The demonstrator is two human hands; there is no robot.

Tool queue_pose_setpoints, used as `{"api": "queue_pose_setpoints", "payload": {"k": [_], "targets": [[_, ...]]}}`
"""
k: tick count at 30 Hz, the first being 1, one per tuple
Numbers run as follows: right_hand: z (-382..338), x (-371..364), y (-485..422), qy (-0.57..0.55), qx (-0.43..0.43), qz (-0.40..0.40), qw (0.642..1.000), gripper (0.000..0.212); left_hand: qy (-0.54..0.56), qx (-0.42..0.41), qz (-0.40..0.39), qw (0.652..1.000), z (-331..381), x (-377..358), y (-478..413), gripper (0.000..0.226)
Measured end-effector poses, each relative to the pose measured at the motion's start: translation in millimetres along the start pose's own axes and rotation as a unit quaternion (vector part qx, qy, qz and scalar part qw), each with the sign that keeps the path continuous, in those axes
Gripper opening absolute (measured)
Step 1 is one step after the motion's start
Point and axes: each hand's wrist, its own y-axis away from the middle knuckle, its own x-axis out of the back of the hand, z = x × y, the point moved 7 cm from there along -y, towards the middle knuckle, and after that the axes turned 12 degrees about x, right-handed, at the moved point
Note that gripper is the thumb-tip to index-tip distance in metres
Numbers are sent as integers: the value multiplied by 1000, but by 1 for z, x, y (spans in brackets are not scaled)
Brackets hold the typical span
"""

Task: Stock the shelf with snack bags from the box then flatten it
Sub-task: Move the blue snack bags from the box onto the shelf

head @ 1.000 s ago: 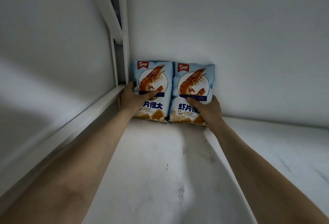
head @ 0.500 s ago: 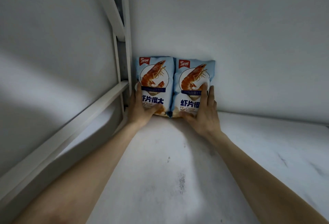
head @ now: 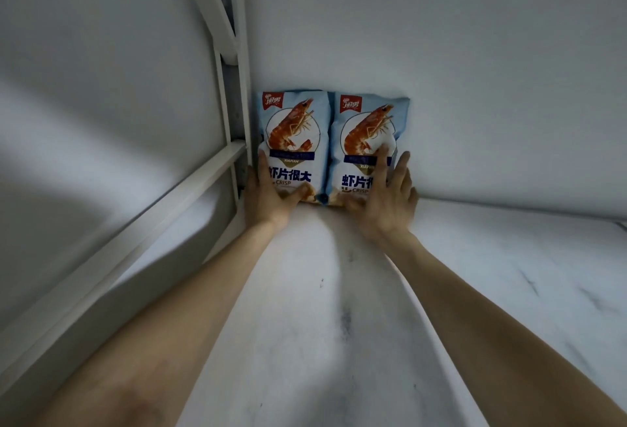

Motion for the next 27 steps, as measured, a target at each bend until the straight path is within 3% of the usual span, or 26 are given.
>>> {"api": "queue_pose_setpoints", "payload": {"k": [6, 12, 27], "targets": [[-13, 19, 41, 77, 54, -11, 995, 99, -193, -53, 39, 979, 1, 18, 44, 98], [-25, 41, 88, 143, 97, -41, 984, 87, -328, -107, -1, 939, 2, 32, 97, 83], [-52, 118, 212, 201, 64, -106, 972, 79, -487, -141, -58, 860, 23, 101, 245, 77]]}}
